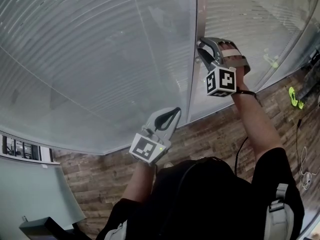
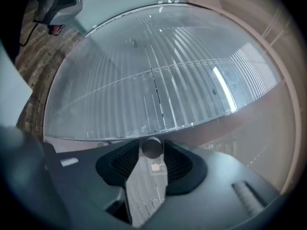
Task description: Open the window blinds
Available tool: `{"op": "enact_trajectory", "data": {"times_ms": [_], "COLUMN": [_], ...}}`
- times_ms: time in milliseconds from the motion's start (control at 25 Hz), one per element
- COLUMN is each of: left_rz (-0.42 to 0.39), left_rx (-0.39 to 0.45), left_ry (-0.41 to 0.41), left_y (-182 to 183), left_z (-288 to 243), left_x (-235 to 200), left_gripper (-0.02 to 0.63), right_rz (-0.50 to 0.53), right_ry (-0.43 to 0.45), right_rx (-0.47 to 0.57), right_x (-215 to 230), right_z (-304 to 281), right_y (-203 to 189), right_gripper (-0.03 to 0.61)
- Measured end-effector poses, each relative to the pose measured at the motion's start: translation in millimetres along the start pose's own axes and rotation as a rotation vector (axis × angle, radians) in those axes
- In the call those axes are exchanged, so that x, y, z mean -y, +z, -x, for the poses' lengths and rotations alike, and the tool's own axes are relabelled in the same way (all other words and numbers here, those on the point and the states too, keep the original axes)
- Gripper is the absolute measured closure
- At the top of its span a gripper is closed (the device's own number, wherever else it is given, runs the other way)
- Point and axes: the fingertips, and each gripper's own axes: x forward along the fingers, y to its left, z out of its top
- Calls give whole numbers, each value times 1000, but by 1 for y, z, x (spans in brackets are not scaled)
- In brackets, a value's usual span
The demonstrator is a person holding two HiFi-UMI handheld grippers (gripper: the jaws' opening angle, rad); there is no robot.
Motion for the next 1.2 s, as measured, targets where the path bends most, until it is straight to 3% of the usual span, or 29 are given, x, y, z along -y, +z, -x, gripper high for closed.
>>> {"op": "enact_trajectory", "data": {"times_ms": [40, 560, 880, 1200], "left_rz": [-1, 2, 27, 31], "left_rx": [-2, 8, -19, -20], "left_ry": [0, 2, 15, 16], "left_y": [0, -7, -12, -10], "left_z": [1, 3, 9, 8], "left_x": [0, 0, 1, 0], "left_gripper": [609, 609, 609, 609], "right_rz": [13, -24, -178, -394], "right_ry": [-4, -14, 25, 15], "right_rx": [-4, -15, -4, 6], "right_x": [0, 0, 1, 6], "right_z": [-1, -3, -1, -1], "right_y": [-1, -1, -4, -4], "right_gripper": [446, 453, 453, 453]}}
